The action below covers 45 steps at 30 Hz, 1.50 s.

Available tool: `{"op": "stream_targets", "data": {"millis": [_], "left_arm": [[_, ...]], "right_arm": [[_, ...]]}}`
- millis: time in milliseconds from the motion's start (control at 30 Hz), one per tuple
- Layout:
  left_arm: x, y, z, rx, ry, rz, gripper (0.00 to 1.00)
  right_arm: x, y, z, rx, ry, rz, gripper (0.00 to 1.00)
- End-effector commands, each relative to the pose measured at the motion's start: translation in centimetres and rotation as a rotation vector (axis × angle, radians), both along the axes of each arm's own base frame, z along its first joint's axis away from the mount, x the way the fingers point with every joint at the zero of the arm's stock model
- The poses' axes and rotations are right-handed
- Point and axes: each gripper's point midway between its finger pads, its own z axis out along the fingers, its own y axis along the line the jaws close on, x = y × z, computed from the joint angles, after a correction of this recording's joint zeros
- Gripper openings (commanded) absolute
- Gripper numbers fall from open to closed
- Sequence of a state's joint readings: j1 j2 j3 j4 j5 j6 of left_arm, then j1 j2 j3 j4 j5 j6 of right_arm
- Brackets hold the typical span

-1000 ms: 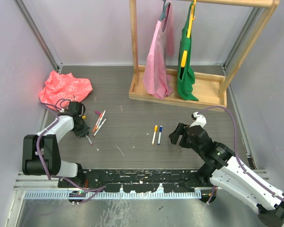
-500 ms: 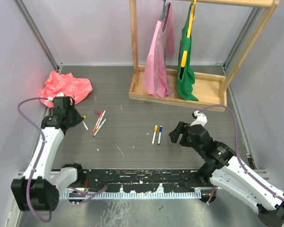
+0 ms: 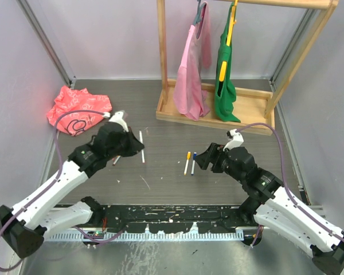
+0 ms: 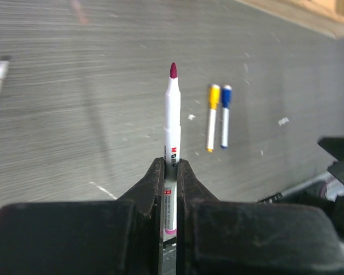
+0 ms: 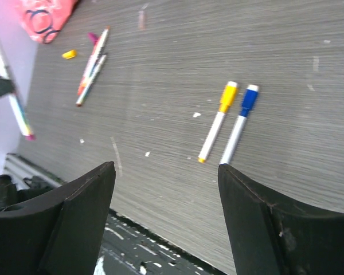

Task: Insert the pens into the pen caps
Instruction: Pick up the pen from the center of the board.

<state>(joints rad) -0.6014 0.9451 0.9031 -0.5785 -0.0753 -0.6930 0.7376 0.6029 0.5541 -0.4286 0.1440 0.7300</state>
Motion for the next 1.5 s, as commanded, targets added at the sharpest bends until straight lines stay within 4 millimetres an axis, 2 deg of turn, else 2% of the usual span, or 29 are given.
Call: {"op": "stream_targets", "data": {"millis": [0, 133, 233, 400, 500, 600, 867, 1000, 1200, 1300, 1367, 1467], "left_arm": [[0.0, -6.1, 3.2, -0.127, -0.142, -0.137, 0.00], [-2.1, -10.8, 4.2, -0.145, -0.198, -0.313, 0.00], [-3.5, -13.3, 4.1, -0.142, -0.211, -0.385, 0.00], [-5.0, -16.0, 3.6, -0.153, -0.202, -0.441, 0.00], [-5.5, -17.0, 3.5, -0.161, -0.202, -0.464, 0.00], [-5.7, -17.4, 3.5, -0.159, -0.202, -0.477, 0.00], [-5.8, -18.4, 3.8, -0.166, -0.206, -0.504, 0.00], [-5.7, -18.5, 4.1, -0.172, -0.214, -0.500, 0.00], [-5.4, -18.5, 3.9, -0.159, -0.217, -0.493, 0.00], [-5.5, -18.4, 3.5, -0.137, -0.214, -0.503, 0.12], [-5.5, -18.1, 3.1, -0.106, -0.212, -0.512, 0.20], [-5.2, -16.6, 2.4, -0.043, -0.211, -0.481, 0.28]], "right_arm": [[0.2, 3.4, 4.7, 0.189, -0.096, 0.115, 0.76], [0.5, 4.6, 5.9, 0.299, -0.093, 0.112, 0.73], [1.2, 5.0, 7.0, 0.384, -0.091, 0.070, 0.71], [1.8, 6.0, 7.5, 0.446, -0.076, 0.069, 0.65], [1.8, 6.5, 7.3, 0.444, -0.058, 0.078, 0.56], [1.7, 6.7, 7.1, 0.449, -0.053, 0.086, 0.51], [1.1, 7.7, 6.4, 0.448, -0.027, 0.129, 0.52], [0.8, 8.4, 5.7, 0.433, -0.008, 0.152, 0.49], [0.4, 9.0, 5.9, 0.437, -0.015, 0.169, 0.24], [0.6, 8.5, 5.5, 0.408, -0.021, 0.149, 0.11], [1.0, 7.9, 5.0, 0.371, -0.017, 0.115, 0.07], [1.3, 6.6, 4.1, 0.305, -0.005, 0.057, 0.03]]}}
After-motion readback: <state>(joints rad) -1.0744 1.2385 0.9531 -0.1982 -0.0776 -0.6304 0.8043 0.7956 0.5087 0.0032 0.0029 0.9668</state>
